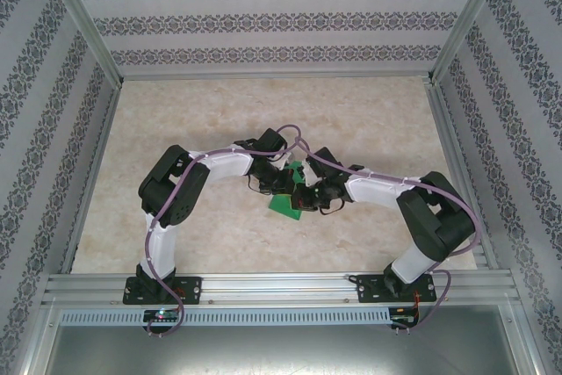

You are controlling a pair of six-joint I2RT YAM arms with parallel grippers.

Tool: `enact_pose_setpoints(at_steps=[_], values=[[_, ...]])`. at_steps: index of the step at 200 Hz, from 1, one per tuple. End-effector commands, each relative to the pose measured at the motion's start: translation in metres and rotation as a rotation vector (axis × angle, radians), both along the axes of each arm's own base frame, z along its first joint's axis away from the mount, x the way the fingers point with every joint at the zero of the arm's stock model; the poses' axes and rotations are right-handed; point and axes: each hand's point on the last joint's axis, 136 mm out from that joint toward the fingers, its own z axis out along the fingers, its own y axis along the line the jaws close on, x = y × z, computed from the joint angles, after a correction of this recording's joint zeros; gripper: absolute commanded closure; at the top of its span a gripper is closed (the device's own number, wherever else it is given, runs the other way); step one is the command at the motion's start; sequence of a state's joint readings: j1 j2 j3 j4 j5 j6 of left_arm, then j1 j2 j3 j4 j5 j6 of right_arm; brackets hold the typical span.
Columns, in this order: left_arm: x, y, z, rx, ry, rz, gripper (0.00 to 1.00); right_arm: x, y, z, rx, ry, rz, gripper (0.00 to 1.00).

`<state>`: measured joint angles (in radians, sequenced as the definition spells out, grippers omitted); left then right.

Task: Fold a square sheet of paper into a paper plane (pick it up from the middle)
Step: Fold the triangle a second time at the center of the table.

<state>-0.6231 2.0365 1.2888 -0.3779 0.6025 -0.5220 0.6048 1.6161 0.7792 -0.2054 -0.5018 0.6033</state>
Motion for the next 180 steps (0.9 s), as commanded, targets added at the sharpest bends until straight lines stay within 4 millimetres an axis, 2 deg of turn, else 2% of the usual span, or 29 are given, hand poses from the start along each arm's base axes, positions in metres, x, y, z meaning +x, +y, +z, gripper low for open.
enact_pose_setpoints(at_steps=[1,108,142,180], values=[[-0.013,0.025,-0.041,0.119,0.058,0.004,0.95,-0.003,-0.006,-0.013,-0.042,0.010,0.001,0.98],[-0.013,0.028,-0.047,0.123,0.067,0.008,0.95,-0.017,-0.010,-0.029,-0.043,0.046,-0.010,0.98],[-0.014,0.029,-0.049,0.126,0.072,0.008,0.95,-0.018,-0.011,-0.030,-0.051,0.046,-0.008,0.98],[-0.014,0.030,-0.052,0.130,0.075,0.008,0.95,-0.022,-0.009,-0.020,-0.043,0.030,0.003,0.98]])
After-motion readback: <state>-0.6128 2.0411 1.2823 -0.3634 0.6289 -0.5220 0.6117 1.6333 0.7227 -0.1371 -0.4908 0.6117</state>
